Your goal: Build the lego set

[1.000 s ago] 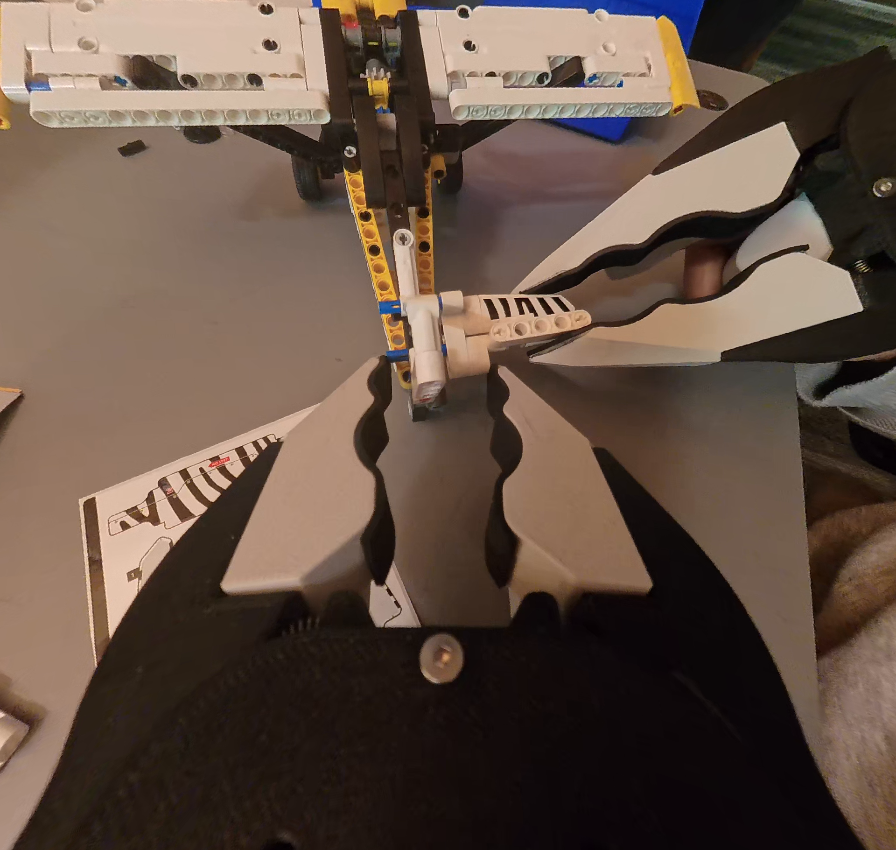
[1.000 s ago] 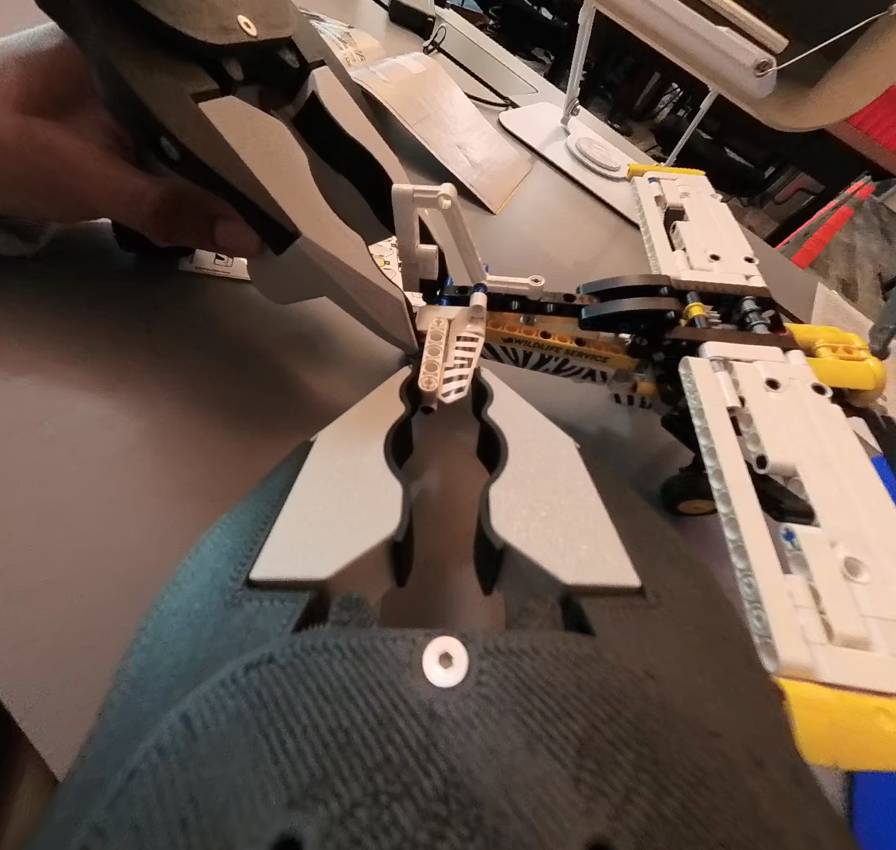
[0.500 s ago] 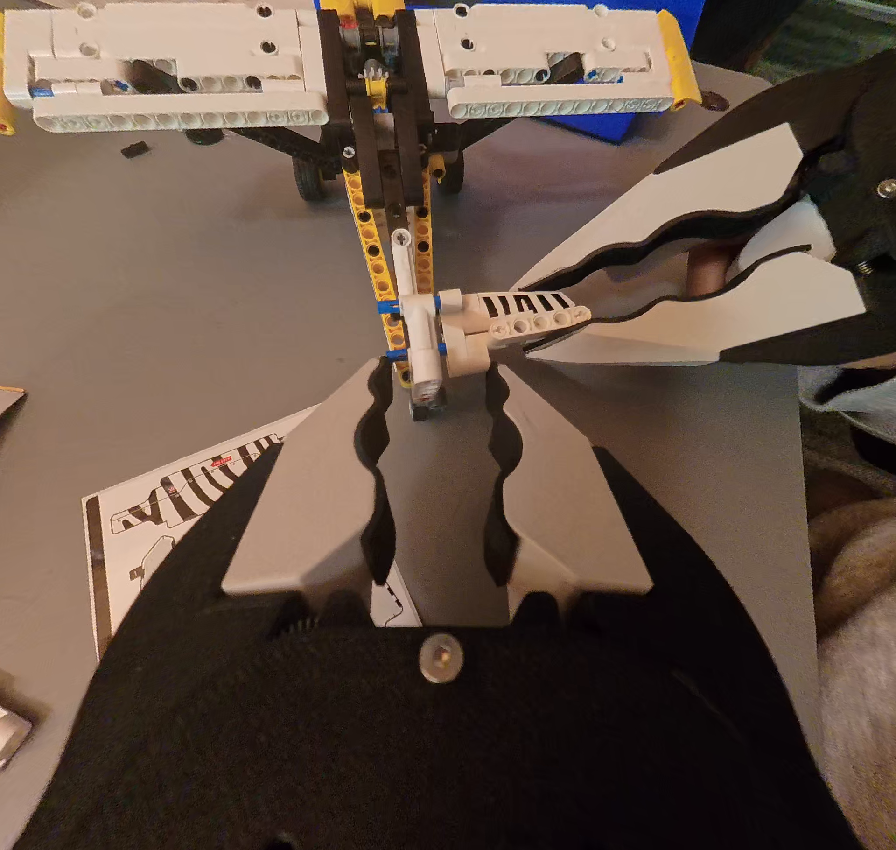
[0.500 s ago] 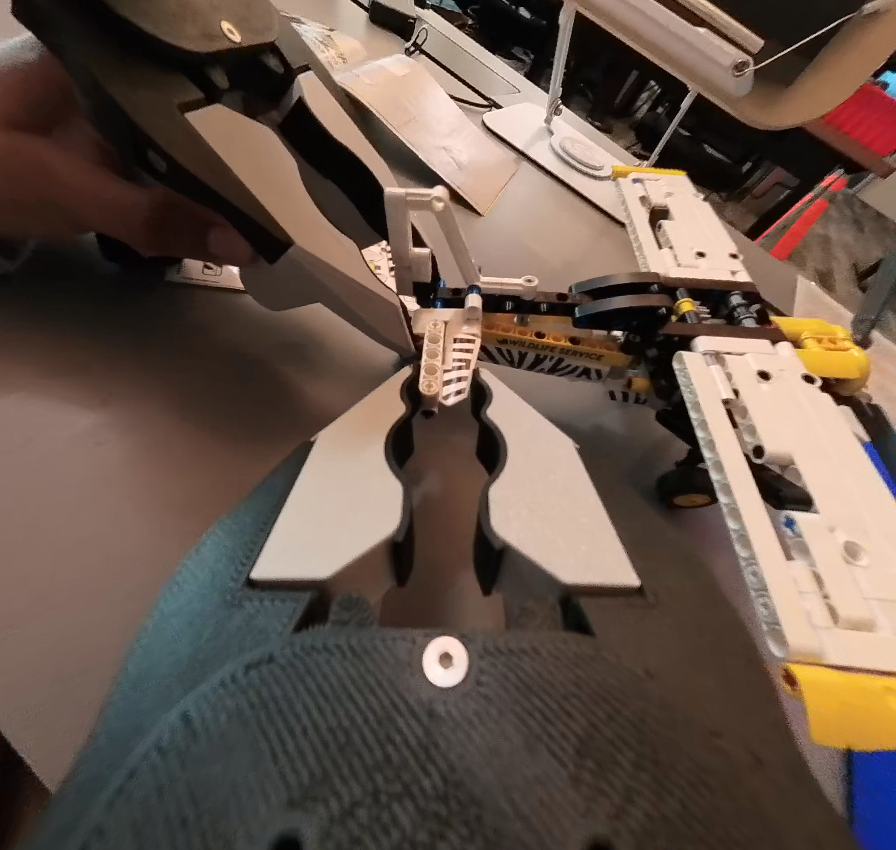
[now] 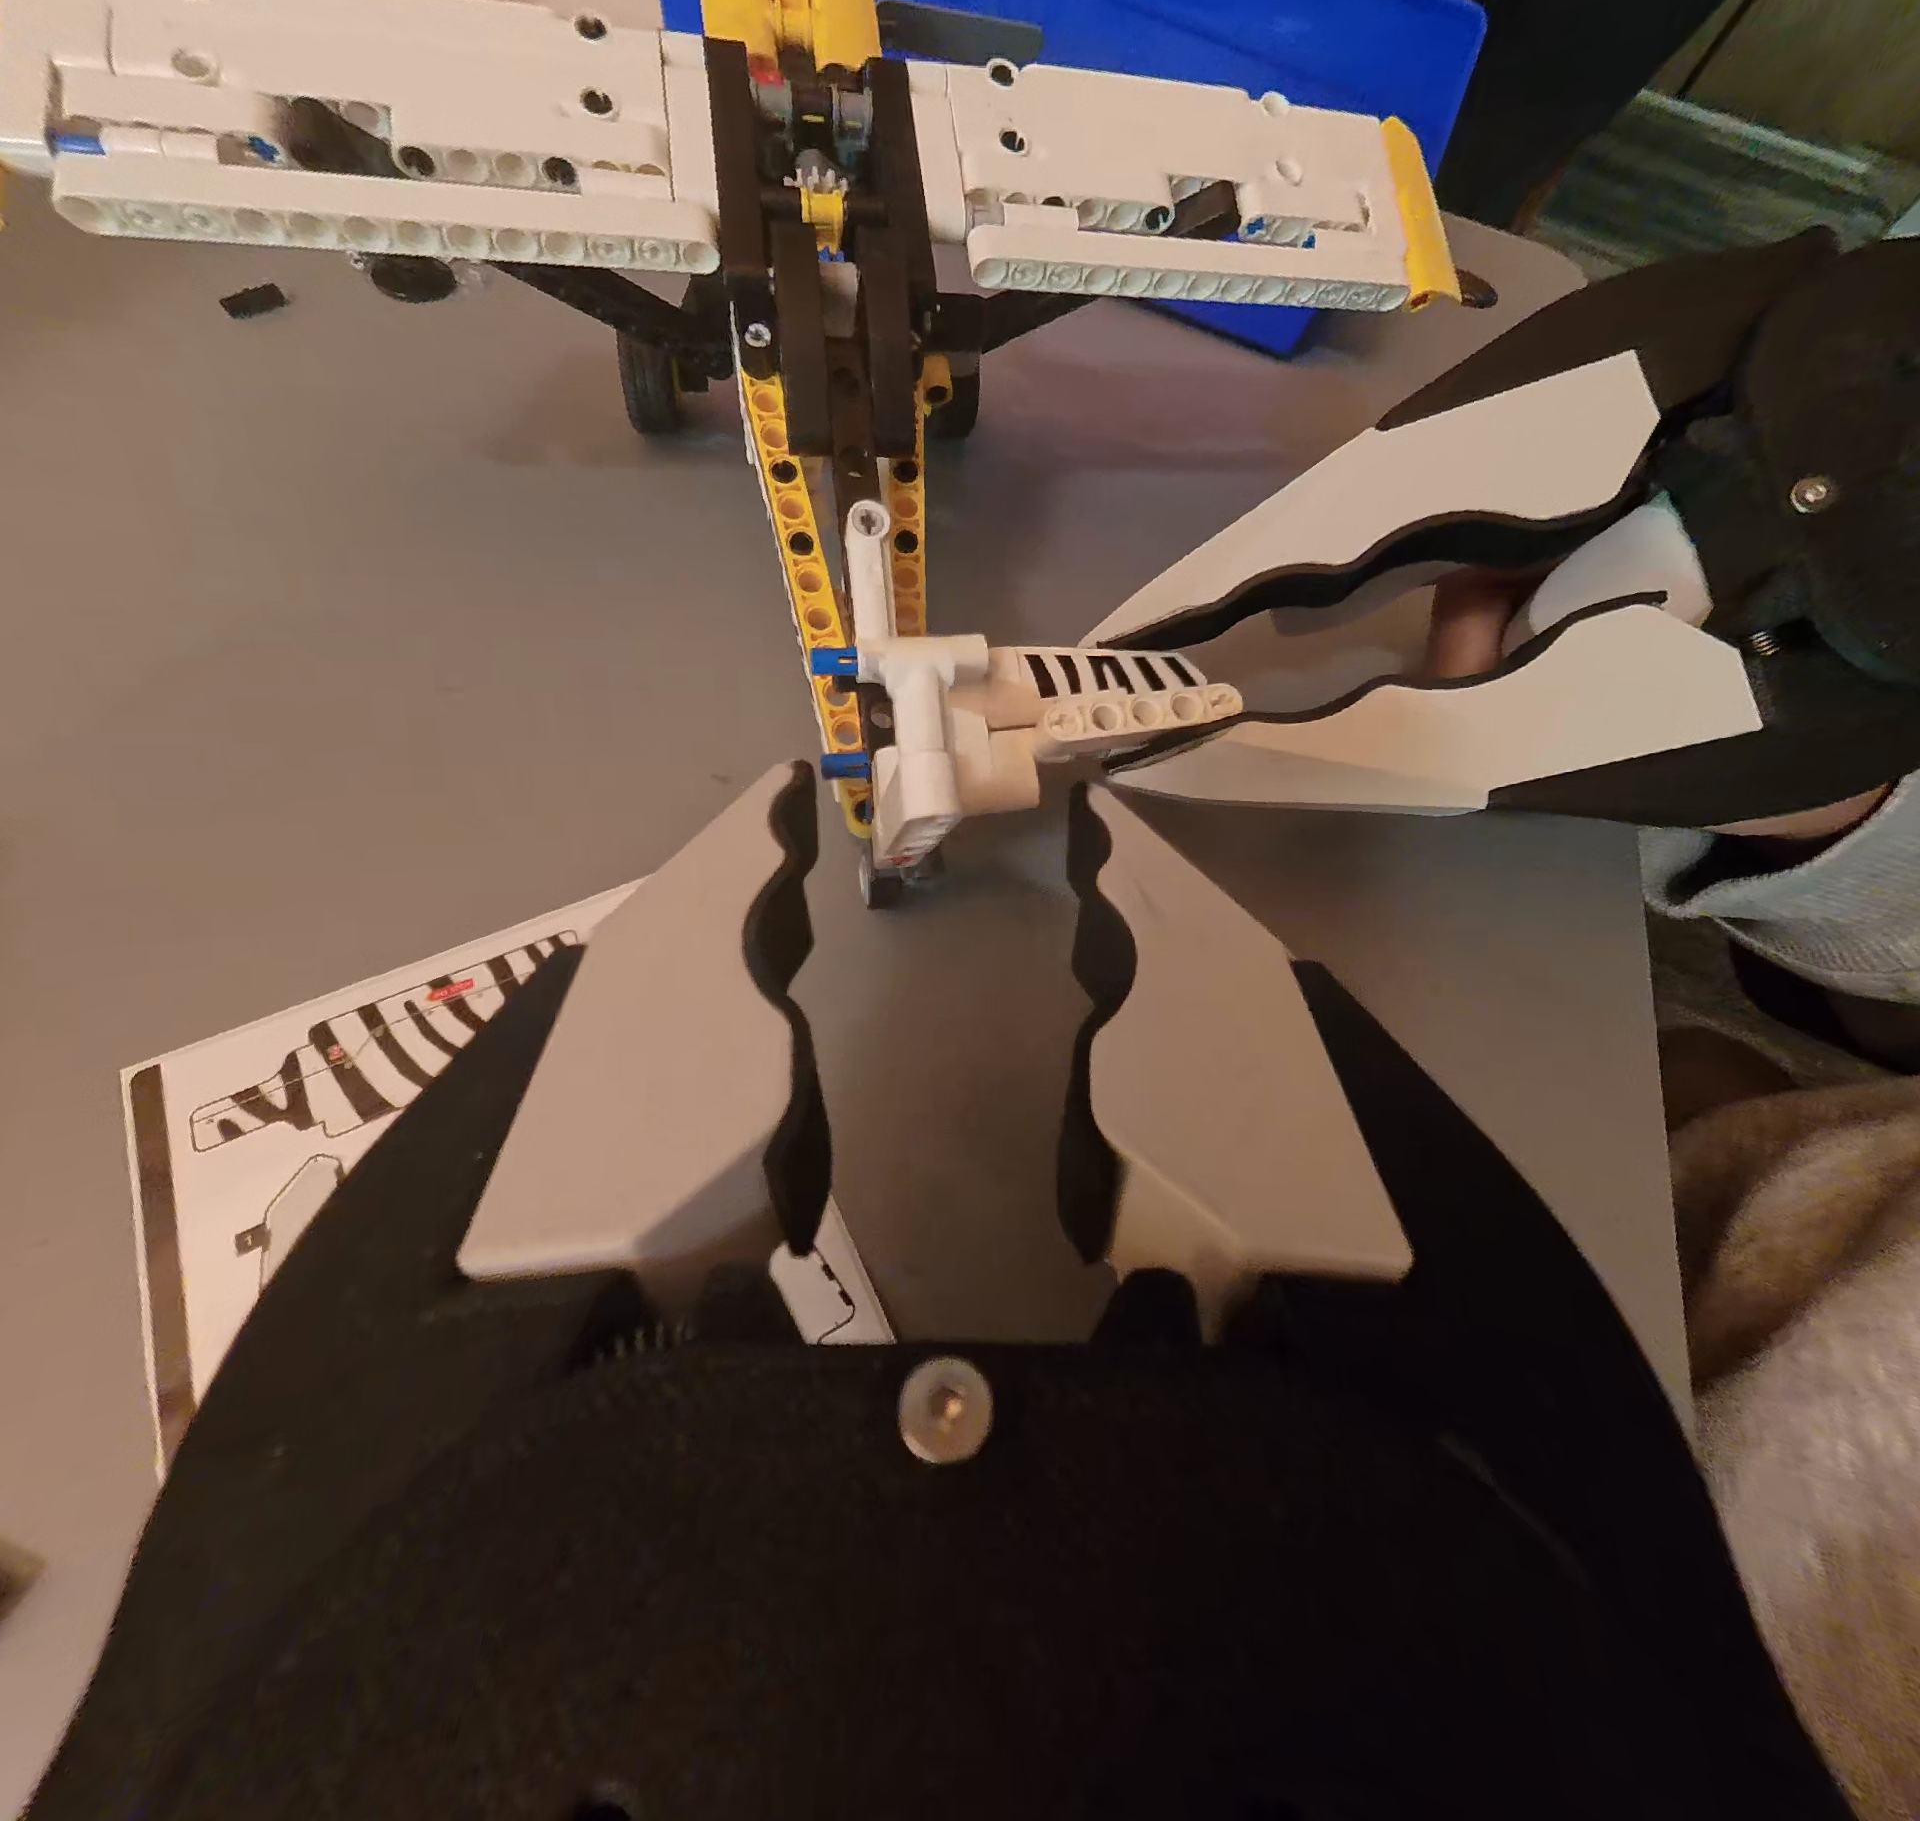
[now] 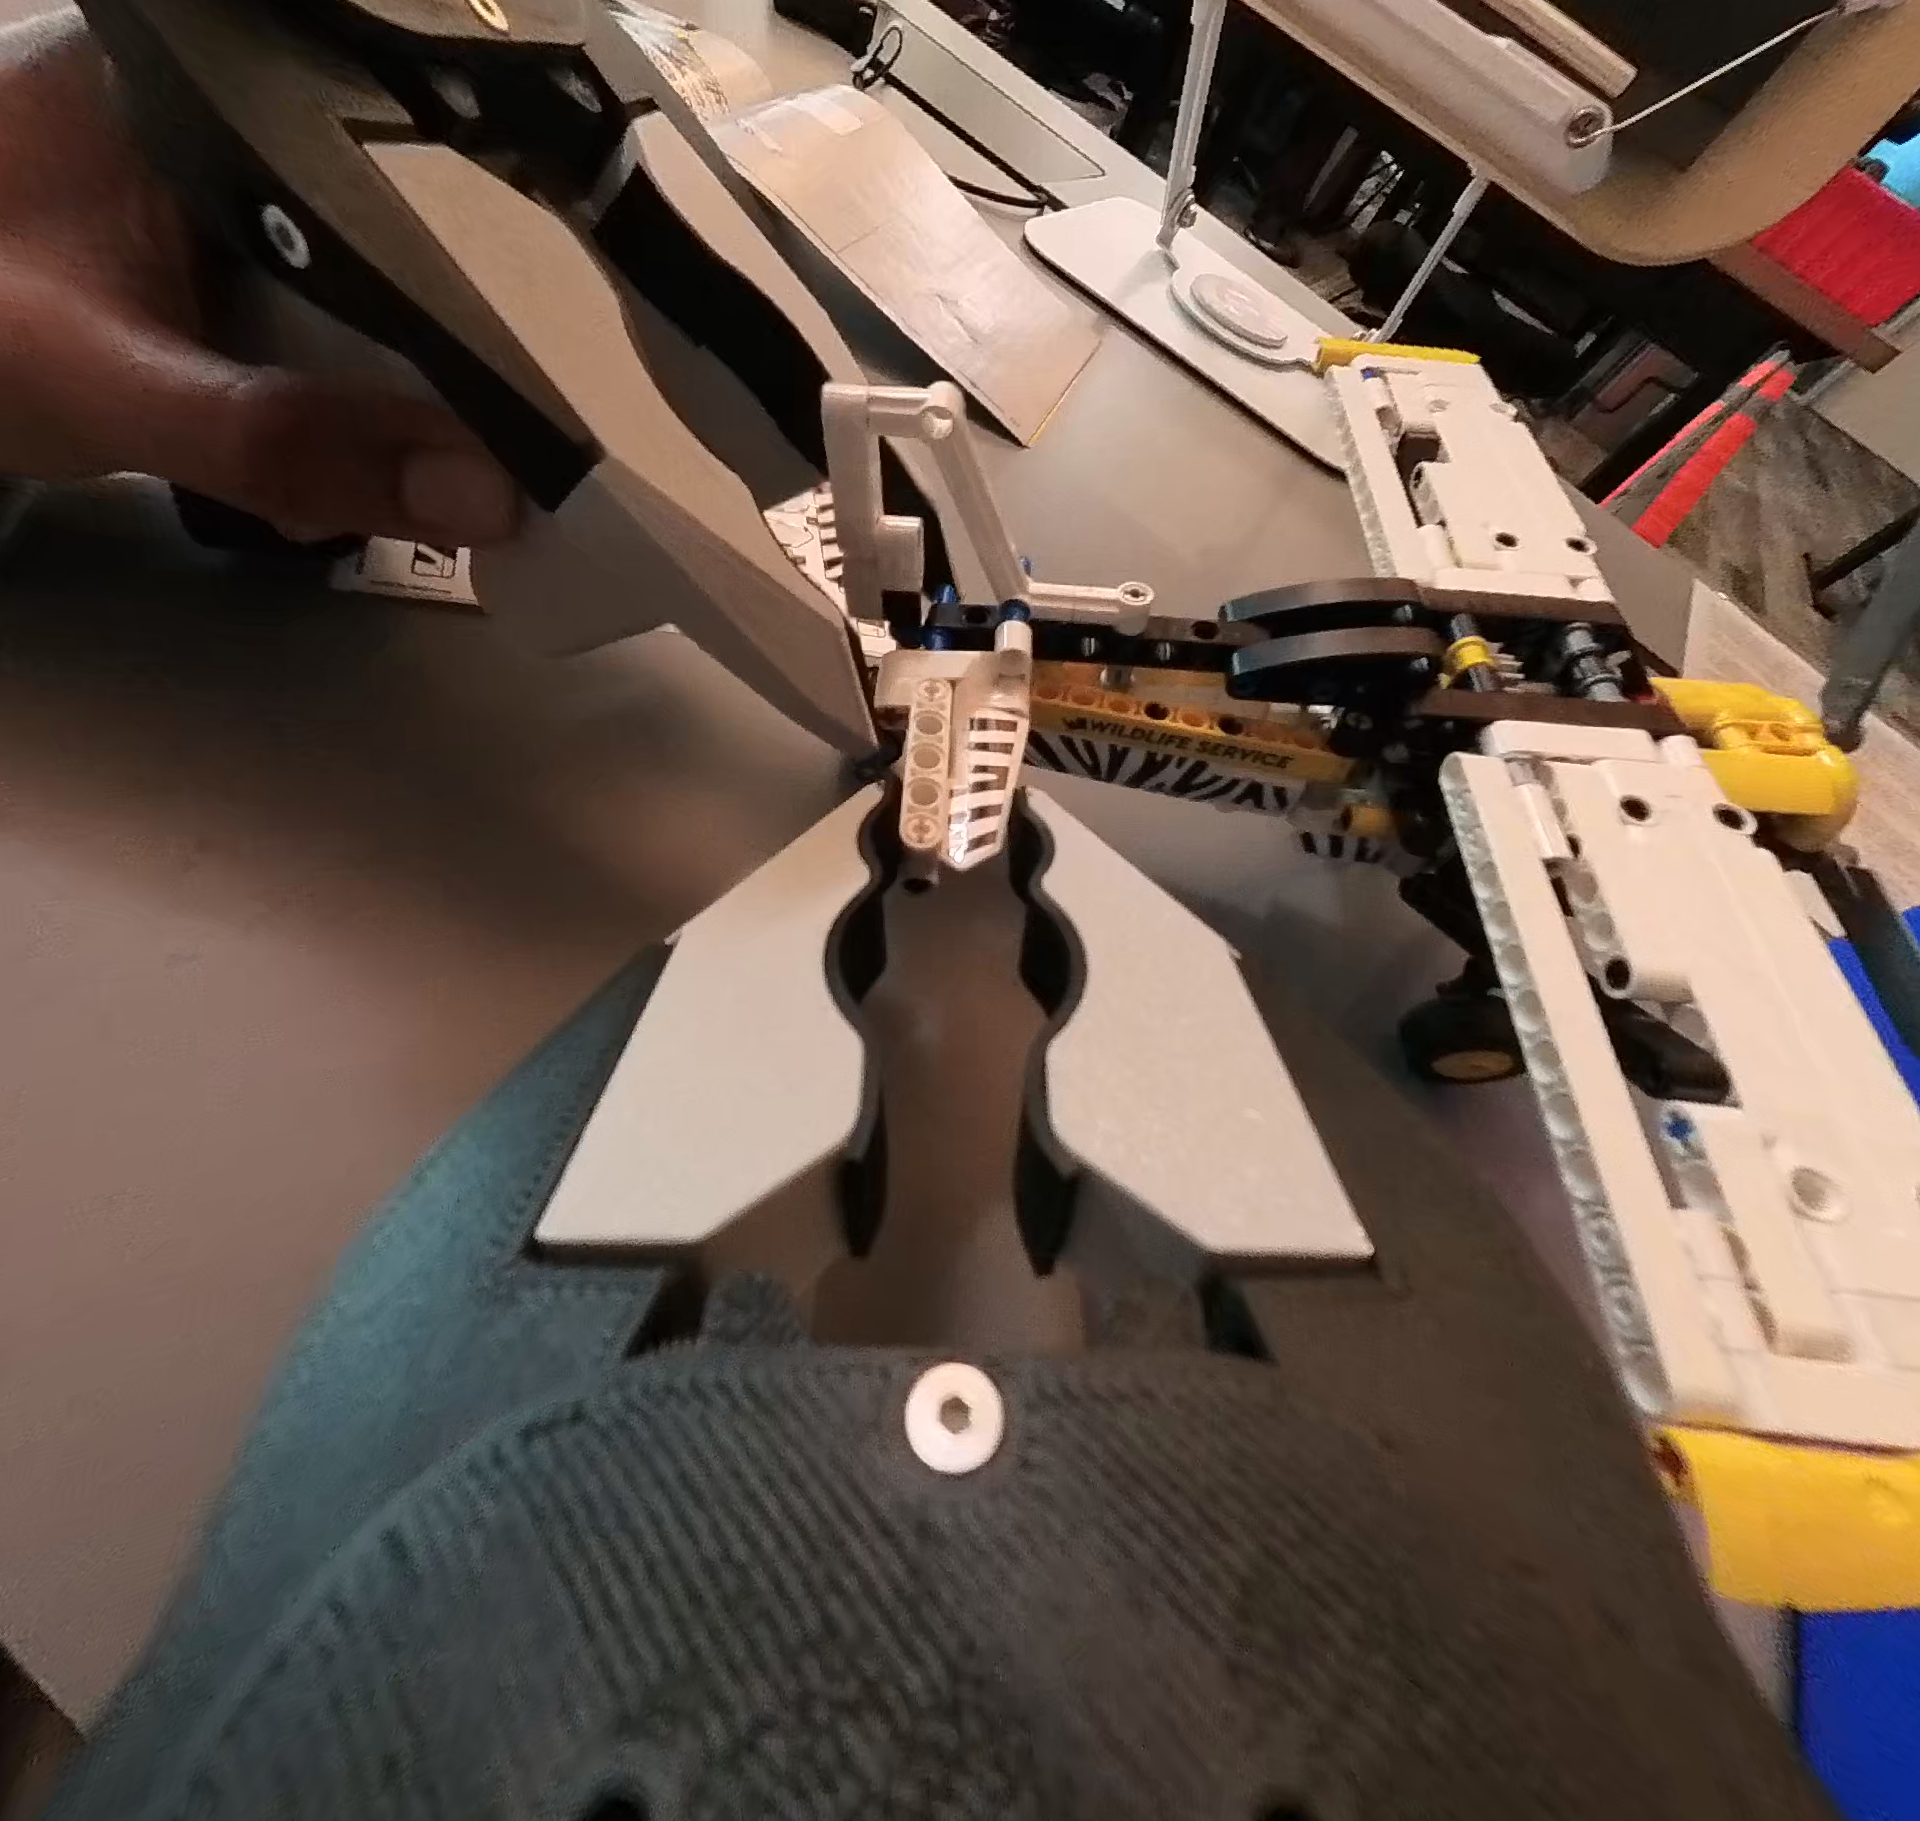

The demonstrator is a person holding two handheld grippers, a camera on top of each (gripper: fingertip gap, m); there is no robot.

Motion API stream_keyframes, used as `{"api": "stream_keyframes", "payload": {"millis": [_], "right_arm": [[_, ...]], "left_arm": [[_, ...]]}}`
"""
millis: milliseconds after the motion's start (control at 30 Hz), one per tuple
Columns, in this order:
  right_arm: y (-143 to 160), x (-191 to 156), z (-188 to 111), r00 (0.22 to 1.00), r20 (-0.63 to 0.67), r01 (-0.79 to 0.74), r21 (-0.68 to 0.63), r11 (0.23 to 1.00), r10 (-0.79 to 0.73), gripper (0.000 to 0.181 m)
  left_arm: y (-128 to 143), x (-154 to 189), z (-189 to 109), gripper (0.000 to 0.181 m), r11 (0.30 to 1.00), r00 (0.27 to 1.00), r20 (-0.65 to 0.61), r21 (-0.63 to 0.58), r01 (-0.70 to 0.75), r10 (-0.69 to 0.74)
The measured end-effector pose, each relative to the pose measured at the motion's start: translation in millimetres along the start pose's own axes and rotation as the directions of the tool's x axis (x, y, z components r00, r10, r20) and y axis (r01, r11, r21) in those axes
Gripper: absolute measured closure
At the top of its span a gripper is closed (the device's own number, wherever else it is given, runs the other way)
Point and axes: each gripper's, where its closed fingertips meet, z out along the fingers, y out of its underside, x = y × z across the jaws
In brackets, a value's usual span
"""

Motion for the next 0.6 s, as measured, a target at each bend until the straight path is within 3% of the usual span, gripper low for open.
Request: {"api": "stream_keyframes", "payload": {"millis": [600], "right_arm": [[-2.3,0.0,-3.4,1.000,0.012,-0.003,0.010,1.000,0.003,0.161]], "left_arm": [[0.4,-1.3,6.0,0.140,1.000,1.000,0.028,-0.019,0.001,-0.001]]}}
